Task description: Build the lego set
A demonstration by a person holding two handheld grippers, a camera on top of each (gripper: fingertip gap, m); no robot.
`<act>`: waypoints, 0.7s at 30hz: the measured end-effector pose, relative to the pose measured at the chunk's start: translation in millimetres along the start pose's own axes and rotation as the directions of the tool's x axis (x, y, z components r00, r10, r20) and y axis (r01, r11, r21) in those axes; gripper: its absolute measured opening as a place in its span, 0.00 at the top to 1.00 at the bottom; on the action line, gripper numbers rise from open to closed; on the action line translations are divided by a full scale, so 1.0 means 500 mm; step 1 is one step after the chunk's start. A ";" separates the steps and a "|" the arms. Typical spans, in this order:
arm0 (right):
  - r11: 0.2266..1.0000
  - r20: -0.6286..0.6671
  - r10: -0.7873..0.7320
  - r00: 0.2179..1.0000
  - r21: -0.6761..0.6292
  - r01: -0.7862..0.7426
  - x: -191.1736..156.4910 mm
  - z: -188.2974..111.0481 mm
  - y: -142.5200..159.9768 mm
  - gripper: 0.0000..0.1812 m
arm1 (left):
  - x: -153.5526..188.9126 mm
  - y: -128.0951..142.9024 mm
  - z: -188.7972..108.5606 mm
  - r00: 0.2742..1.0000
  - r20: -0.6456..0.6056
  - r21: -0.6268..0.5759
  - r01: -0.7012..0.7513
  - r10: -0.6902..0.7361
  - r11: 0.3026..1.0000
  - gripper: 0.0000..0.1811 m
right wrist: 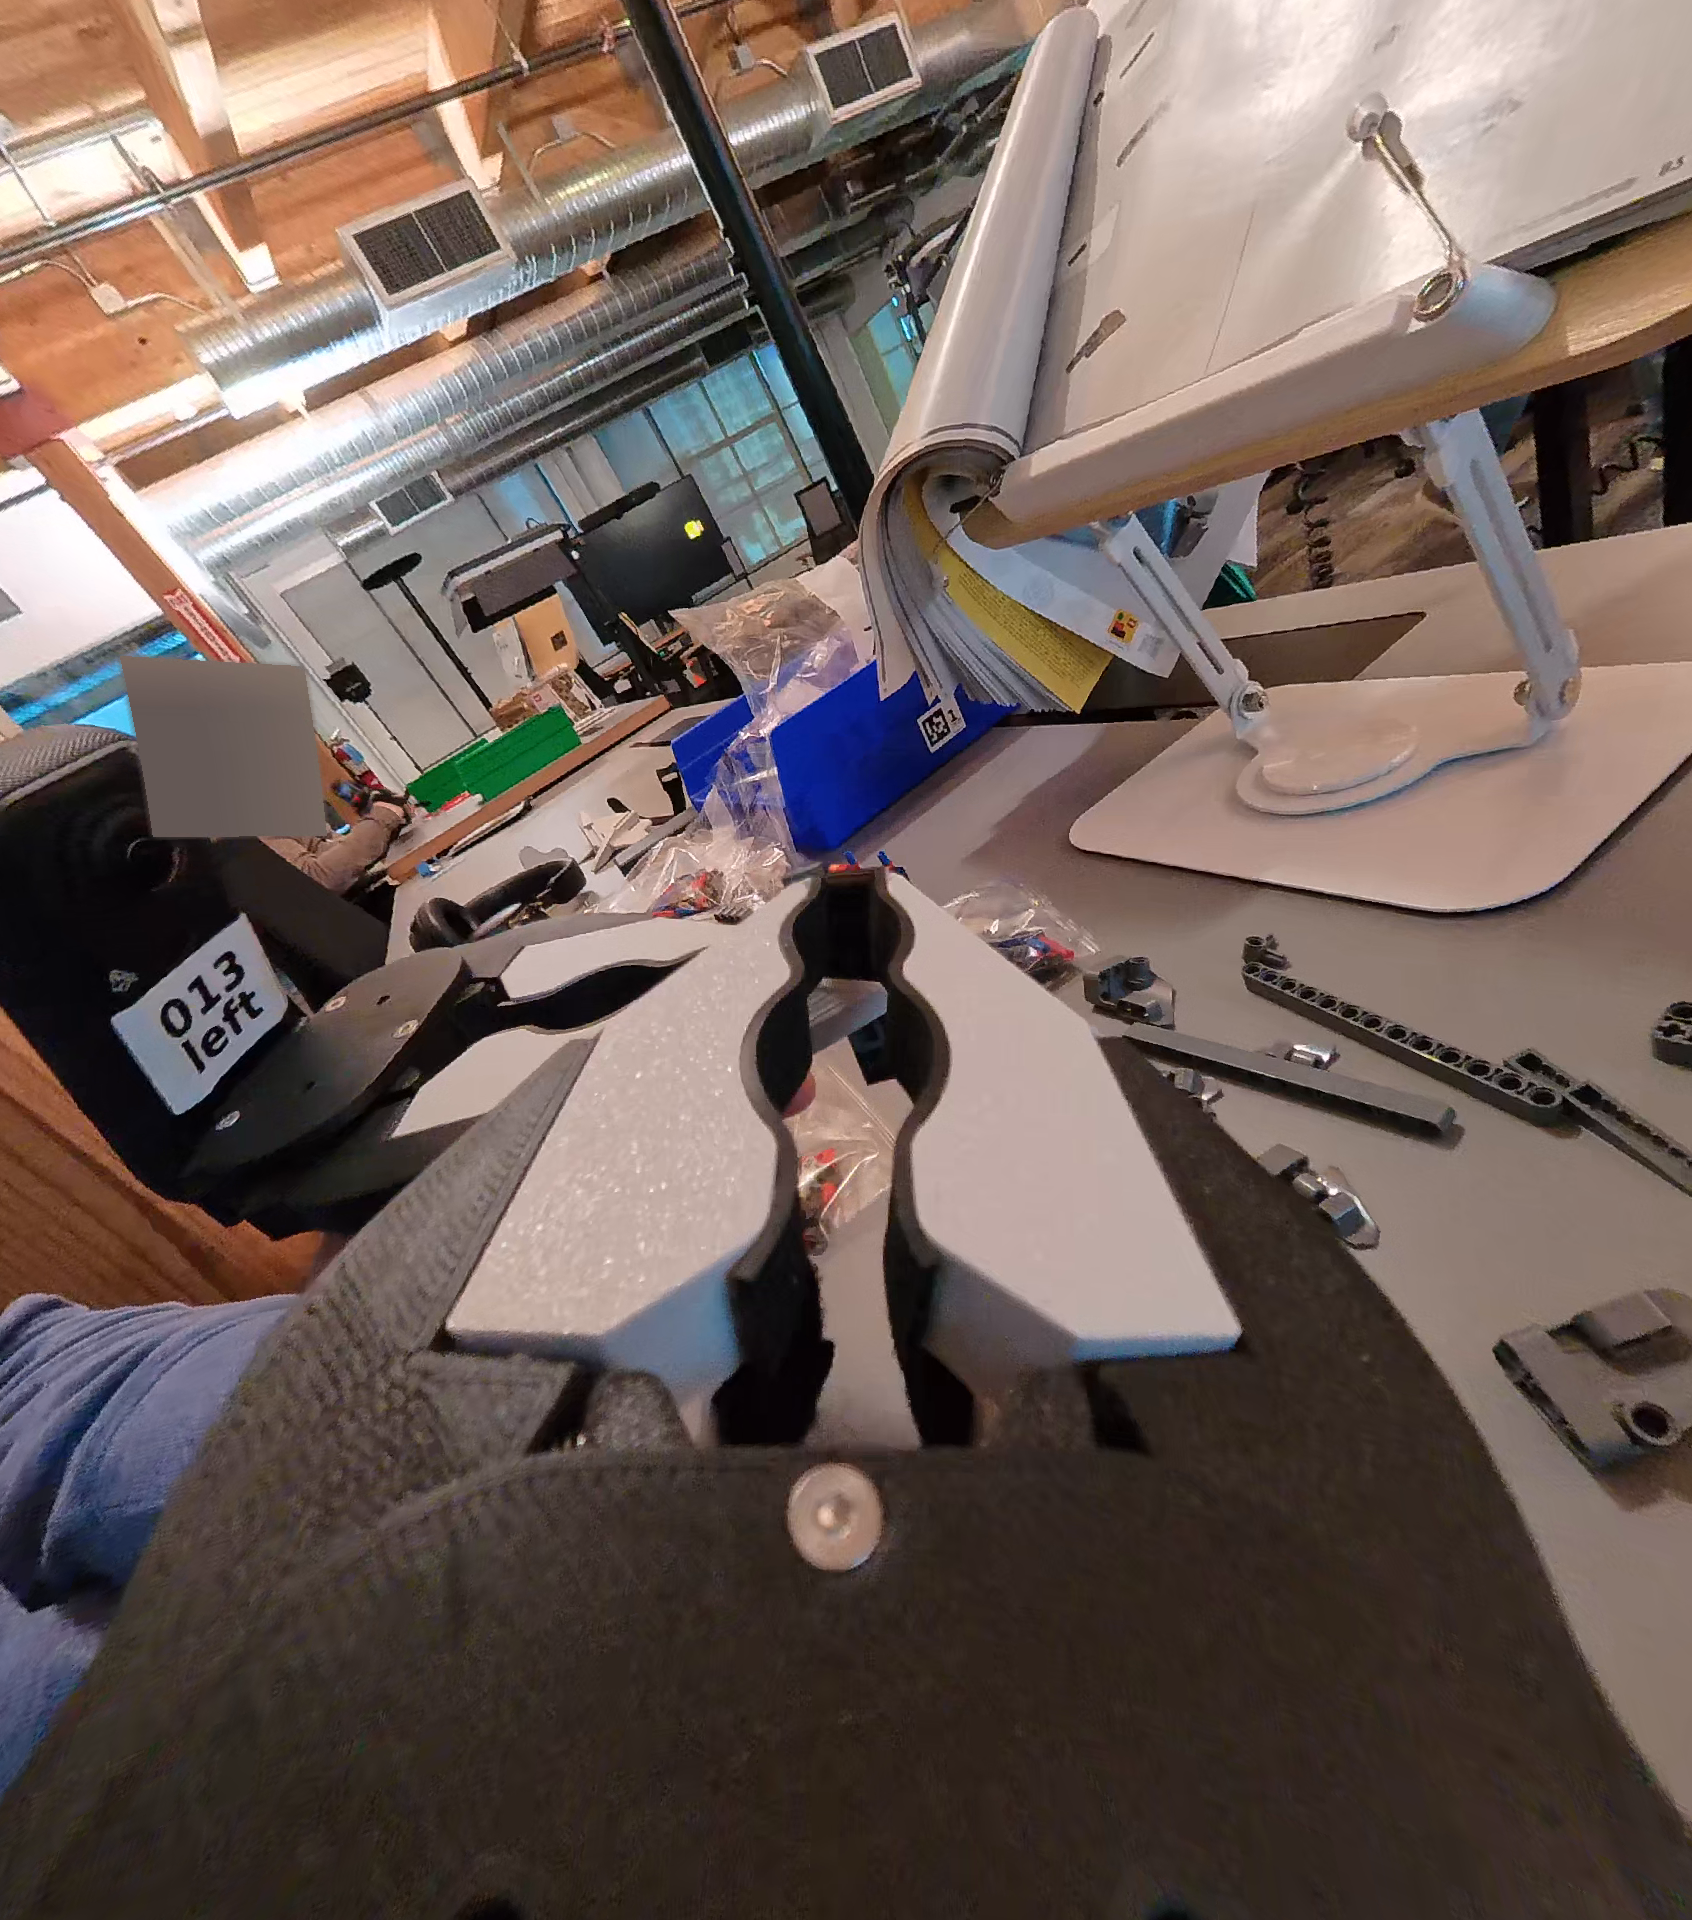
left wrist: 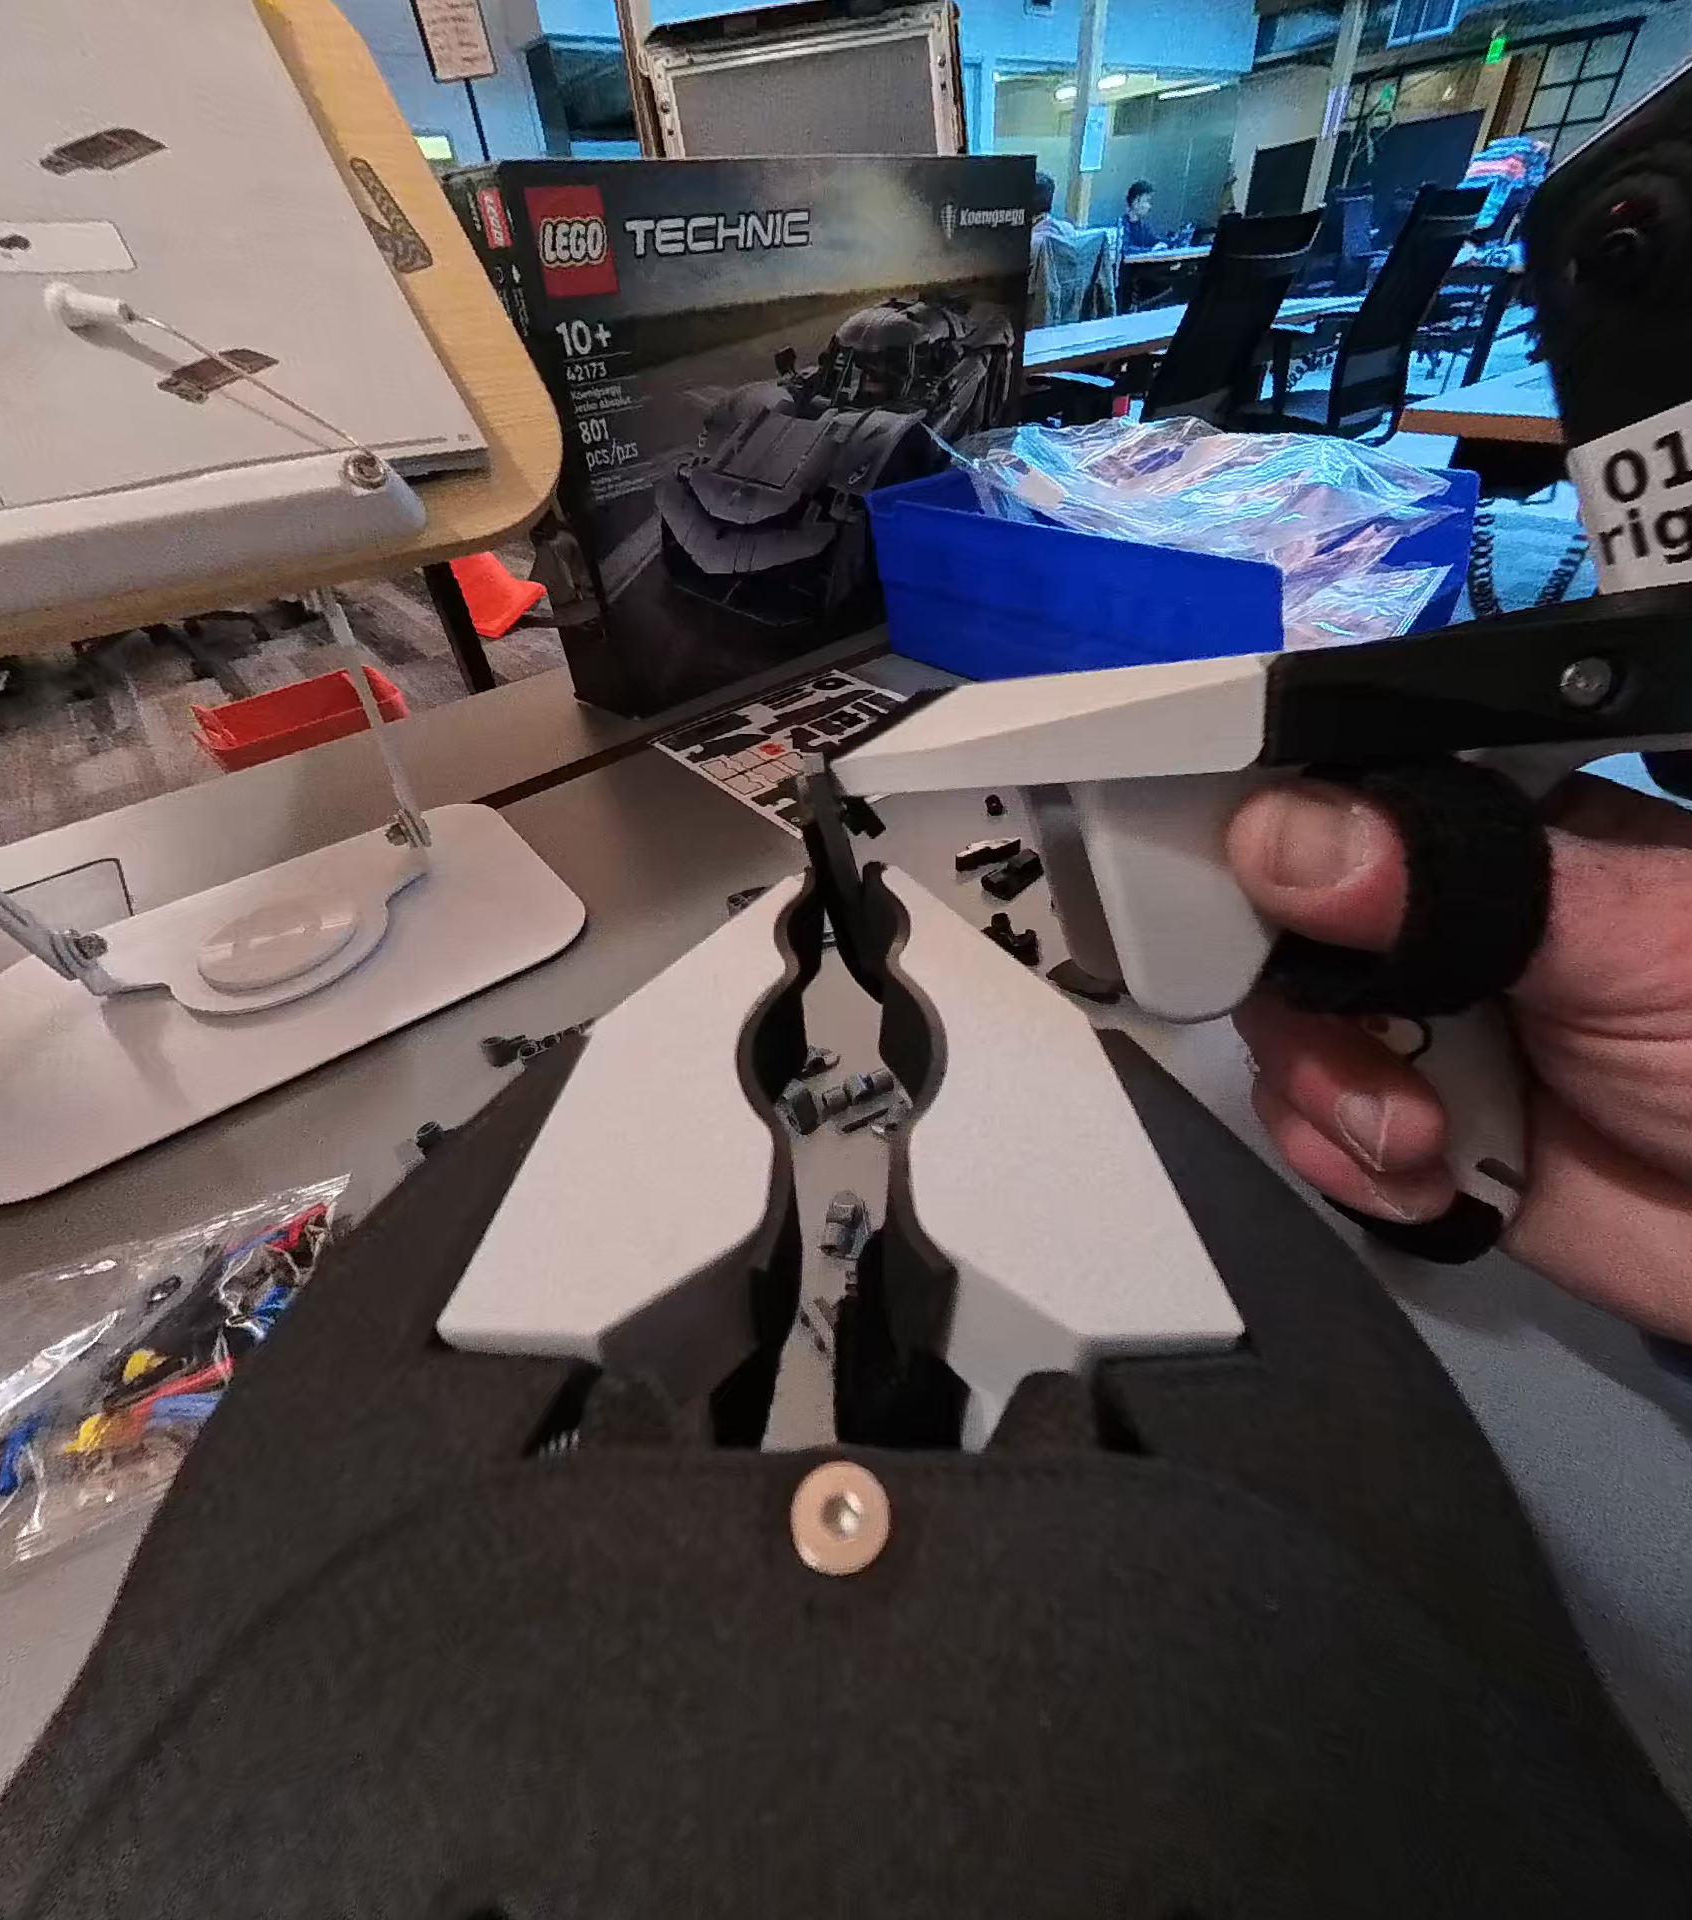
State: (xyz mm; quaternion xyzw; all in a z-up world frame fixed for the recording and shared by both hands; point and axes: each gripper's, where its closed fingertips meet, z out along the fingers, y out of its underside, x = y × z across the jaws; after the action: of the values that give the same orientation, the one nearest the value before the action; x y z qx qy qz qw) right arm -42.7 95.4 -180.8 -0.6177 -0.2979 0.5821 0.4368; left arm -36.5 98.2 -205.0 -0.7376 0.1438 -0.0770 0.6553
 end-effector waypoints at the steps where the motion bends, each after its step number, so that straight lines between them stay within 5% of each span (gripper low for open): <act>1: 1.000 -0.002 -0.002 1.000 -0.002 0.002 0.001 0.001 0.001 0.97 | 0.000 0.000 0.000 1.000 -0.003 0.000 0.000 0.000 1.000 0.97; 9: 1.000 0.014 -0.003 1.000 -0.004 0.003 0.001 -0.015 -0.015 0.97 | 0.022 0.010 -0.002 0.941 -0.193 -0.048 0.275 -0.279 0.960 0.98; 12: 0.999 0.033 -0.001 0.999 -0.043 0.002 -0.005 -0.031 -0.013 0.98 | 0.048 0.043 -0.009 0.887 -0.285 -0.185 0.320 -0.362 0.929 0.98; 16: 0.996 0.010 -0.017 1.000 -0.086 0.018 0.004 -0.069 0.002 0.97 | 0.116 0.123 -0.044 0.795 -0.458 -0.478 0.157 -0.397 0.864 0.98; 21: 0.991 0.000 0.005 1.000 -0.132 -0.005 0.013 -0.104 0.031 0.97 | 0.164 0.195 -0.081 0.727 -0.575 -0.620 -0.089 -0.374 0.779 0.98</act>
State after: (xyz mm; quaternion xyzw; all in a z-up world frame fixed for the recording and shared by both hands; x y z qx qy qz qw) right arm 7.2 84.1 -200.7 -0.6459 -0.3342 0.5622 0.3937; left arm 18.1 24.4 -302.1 -0.8380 0.3257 -0.3400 0.2757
